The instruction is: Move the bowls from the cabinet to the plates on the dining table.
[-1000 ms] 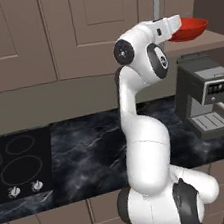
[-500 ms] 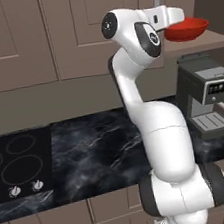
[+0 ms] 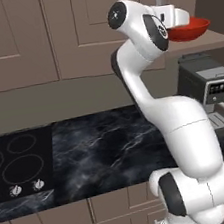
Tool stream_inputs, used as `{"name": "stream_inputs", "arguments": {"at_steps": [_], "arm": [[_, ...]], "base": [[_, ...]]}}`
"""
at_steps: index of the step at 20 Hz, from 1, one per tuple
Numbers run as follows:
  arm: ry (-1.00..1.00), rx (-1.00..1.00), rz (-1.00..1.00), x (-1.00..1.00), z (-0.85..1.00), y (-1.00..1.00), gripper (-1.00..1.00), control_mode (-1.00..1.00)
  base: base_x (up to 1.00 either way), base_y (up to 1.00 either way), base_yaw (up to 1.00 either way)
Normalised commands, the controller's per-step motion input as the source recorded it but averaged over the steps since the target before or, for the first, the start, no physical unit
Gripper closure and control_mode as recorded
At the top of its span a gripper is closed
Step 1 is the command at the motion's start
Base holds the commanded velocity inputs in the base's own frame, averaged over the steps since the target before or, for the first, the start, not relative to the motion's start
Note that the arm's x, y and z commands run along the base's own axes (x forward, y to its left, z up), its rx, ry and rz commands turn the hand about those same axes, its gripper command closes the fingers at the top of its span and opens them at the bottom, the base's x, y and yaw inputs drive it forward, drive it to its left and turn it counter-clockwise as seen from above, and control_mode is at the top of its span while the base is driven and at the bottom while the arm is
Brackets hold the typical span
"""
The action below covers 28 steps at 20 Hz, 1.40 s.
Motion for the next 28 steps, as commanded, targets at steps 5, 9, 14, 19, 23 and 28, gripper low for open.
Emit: {"name": "stream_inputs", "arguments": {"at_steps": [5, 9, 14, 19, 23, 28], "arm": [[0.00, 0.25, 0.16, -0.80, 0.00, 0.14, -1.00, -1.00], [0.00, 0.21, 0.14, -0.79, 0.07, 0.29, -1.00, -1.00], [-0.03, 0.17, 0.11, -0.82, 0.12, 0.34, -1.00, -1.00], [-0.18, 0.06, 0.10, -0.51, 0.64, -0.79, -1.00, -1.00], [-0.22, 0.03, 0.14, -0.19, 0.33, -0.87, -1.00, -1.00], [-0.23, 0.13, 0.18, 0.00, -0.20, -0.69, -1.00, -1.00]], "base": [[0.00, 0.00, 0.00], [0.00, 0.00, 0.00], [0.00, 0.00, 0.00], [0.00, 0.00, 0.00], [0.00, 0.00, 0.00], [0.00, 0.00, 0.00]]}}
